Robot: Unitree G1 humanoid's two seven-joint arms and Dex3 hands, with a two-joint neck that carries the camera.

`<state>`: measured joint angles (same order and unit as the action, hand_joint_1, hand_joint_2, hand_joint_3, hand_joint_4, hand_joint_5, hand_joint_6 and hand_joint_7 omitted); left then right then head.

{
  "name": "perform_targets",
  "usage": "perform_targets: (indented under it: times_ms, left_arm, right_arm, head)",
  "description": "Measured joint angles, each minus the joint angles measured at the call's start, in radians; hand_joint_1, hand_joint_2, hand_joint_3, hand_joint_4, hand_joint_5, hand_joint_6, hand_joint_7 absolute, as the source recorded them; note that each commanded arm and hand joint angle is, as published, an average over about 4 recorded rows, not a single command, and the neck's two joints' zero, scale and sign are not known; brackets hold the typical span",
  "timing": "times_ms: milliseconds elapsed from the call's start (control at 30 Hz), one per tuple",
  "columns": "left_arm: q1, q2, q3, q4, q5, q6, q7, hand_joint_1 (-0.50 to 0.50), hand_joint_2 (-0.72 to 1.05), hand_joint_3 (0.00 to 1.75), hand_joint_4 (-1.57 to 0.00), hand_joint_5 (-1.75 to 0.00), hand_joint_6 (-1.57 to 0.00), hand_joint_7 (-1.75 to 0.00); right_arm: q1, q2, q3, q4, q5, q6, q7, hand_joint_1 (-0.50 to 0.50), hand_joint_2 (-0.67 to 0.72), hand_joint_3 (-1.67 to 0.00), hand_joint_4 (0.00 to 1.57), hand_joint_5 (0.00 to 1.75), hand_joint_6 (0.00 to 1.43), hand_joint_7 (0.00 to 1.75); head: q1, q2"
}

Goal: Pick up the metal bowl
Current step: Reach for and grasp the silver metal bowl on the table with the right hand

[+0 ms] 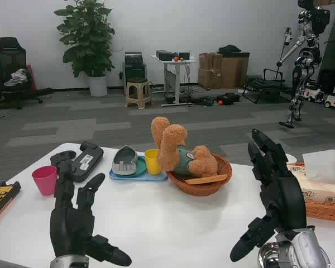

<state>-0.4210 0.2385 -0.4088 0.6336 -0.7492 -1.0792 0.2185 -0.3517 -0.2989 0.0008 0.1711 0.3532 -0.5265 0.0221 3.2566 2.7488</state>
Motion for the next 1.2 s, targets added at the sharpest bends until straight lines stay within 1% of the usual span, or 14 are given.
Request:
perform_targets:
  times_ms: [67, 100, 167, 233, 300, 367, 467, 567, 833, 933, 1033, 1067, 1100, 1200]
  left_arm:
    - [0.000, 0.003, 0.002, 0.000, 0.000, 0.000, 0.001, -0.50, -0.72, 0.00, -0.90, -1.13, 0.00, -0.02]
    - [-0.001, 0.006, 0.005, -0.001, -0.001, 0.000, 0.002, -0.50, -0.72, 0.00, -0.90, -1.13, 0.00, -0.02]
    - [-0.001, 0.013, 0.012, -0.004, -0.001, -0.002, 0.005, -0.50, -0.72, 0.00, -0.90, -1.13, 0.00, -0.03]
    - [-0.002, 0.016, 0.016, -0.007, -0.001, -0.004, 0.006, -0.50, -0.72, 0.00, -0.90, -1.13, 0.00, -0.07]
    - [-0.001, 0.017, 0.019, -0.010, -0.001, -0.005, 0.008, -0.50, -0.72, 0.00, -0.90, -1.13, 0.00, -0.03]
    - [-0.001, 0.017, 0.022, -0.012, -0.003, -0.006, 0.008, -0.50, -0.72, 0.00, -0.90, -1.13, 0.00, 0.00]
    - [-0.001, 0.017, 0.026, -0.016, -0.005, -0.006, 0.009, -0.50, -0.72, 0.00, -0.90, -1.13, 0.00, -0.03]
    - [0.000, 0.017, 0.030, -0.019, -0.005, -0.007, 0.010, -0.50, -0.72, 0.00, -0.90, -1.13, 0.00, -0.02]
    - [0.001, 0.018, 0.031, -0.023, -0.005, -0.007, 0.010, -0.50, -0.72, 0.00, -0.90, -1.10, 0.00, -0.02]
    - [0.001, 0.018, 0.031, -0.024, -0.005, -0.007, 0.010, -0.50, -0.72, 0.00, -0.90, -1.08, 0.00, -0.03]
    - [0.001, 0.019, 0.032, -0.026, -0.005, -0.007, 0.010, -0.50, -0.72, 0.00, -0.90, -1.13, 0.00, -0.07]
    - [0.002, 0.019, 0.032, -0.029, -0.005, -0.008, 0.010, -0.50, -0.72, 0.00, -0.90, -1.13, 0.00, -0.07]
    - [0.004, 0.020, 0.033, -0.032, -0.005, -0.008, 0.010, -0.50, -0.72, 0.00, -0.90, -1.13, 0.00, -0.05]
    - [0.014, 0.022, 0.041, -0.043, -0.005, -0.009, 0.011, -0.50, -0.72, 0.00, -0.90, -1.13, 0.00, 0.00]
  right_arm:
    - [-0.004, 0.000, 0.042, 0.028, 0.030, -0.056, -0.026, -0.17, 0.72, 0.00, 0.00, 0.00, 0.00, 0.12]
    - [-0.007, 0.002, 0.088, 0.057, 0.059, -0.113, -0.051, -0.17, 0.72, 0.00, 0.00, 0.00, 0.00, 0.10]
    - [-0.008, 0.015, 0.181, 0.116, 0.115, -0.218, -0.098, -0.17, 0.72, 0.00, 0.00, 0.00, 0.00, 0.10]
    - [-0.006, 0.025, 0.221, 0.140, 0.133, -0.250, -0.112, -0.17, 0.72, 0.00, 0.00, 0.00, 0.00, 0.10]
    - [-0.005, 0.026, 0.228, 0.145, 0.139, -0.260, -0.114, -0.17, 0.72, 0.00, 0.00, 0.00, 0.00, 0.07]
    - [-0.005, 0.025, 0.229, 0.145, 0.143, -0.266, -0.117, -0.17, 0.72, 0.00, 0.00, 0.00, 0.00, 0.09]
    - [-0.005, 0.024, 0.229, 0.145, 0.144, -0.267, -0.121, -0.17, 0.72, 0.00, 0.00, 0.00, 0.00, 0.07]
    - [-0.005, 0.024, 0.229, 0.145, 0.144, -0.267, -0.122, -0.17, 0.72, 0.00, 0.00, 0.00, 0.00, 0.07]
    - [-0.005, 0.023, 0.229, 0.145, 0.144, -0.267, -0.122, -0.17, 0.72, 0.00, 0.00, 0.00, 0.00, 0.12]
    - [-0.005, 0.023, 0.227, 0.144, 0.144, -0.267, -0.122, -0.17, 0.71, 0.00, 0.00, 0.00, 0.00, 0.09]
    - [-0.003, 0.021, 0.214, 0.135, 0.144, -0.266, -0.122, -0.17, 0.66, 0.00, 0.00, 0.00, 0.00, 0.07]
    - [-0.002, 0.017, 0.205, 0.126, 0.143, -0.265, -0.122, -0.17, 0.68, 0.00, 0.00, 0.00, 0.00, 0.07]
    - [0.000, 0.011, 0.195, 0.115, 0.142, -0.263, -0.122, -0.17, 0.69, 0.00, 0.00, 0.00, 0.00, 0.09]
    - [0.025, -0.027, 0.143, 0.055, 0.137, -0.235, -0.122, -0.19, 0.72, 0.00, 0.00, 0.00, 0.00, 0.10]
  head:
    - [0.022, 0.000]
    - [0.044, 0.001]
    - [0.047, 0.005]
    - [0.049, 0.007]
    - [0.049, 0.006]
    - [0.049, 0.004]
    - [0.051, 0.003]
    - [0.049, 0.003]
    - [0.037, 0.000]
    - [0.006, -0.017]
    - [-0.036, -0.034]
    - [-0.050, -0.040]
    - [-0.071, -0.050]
    - [-0.135, -0.085]
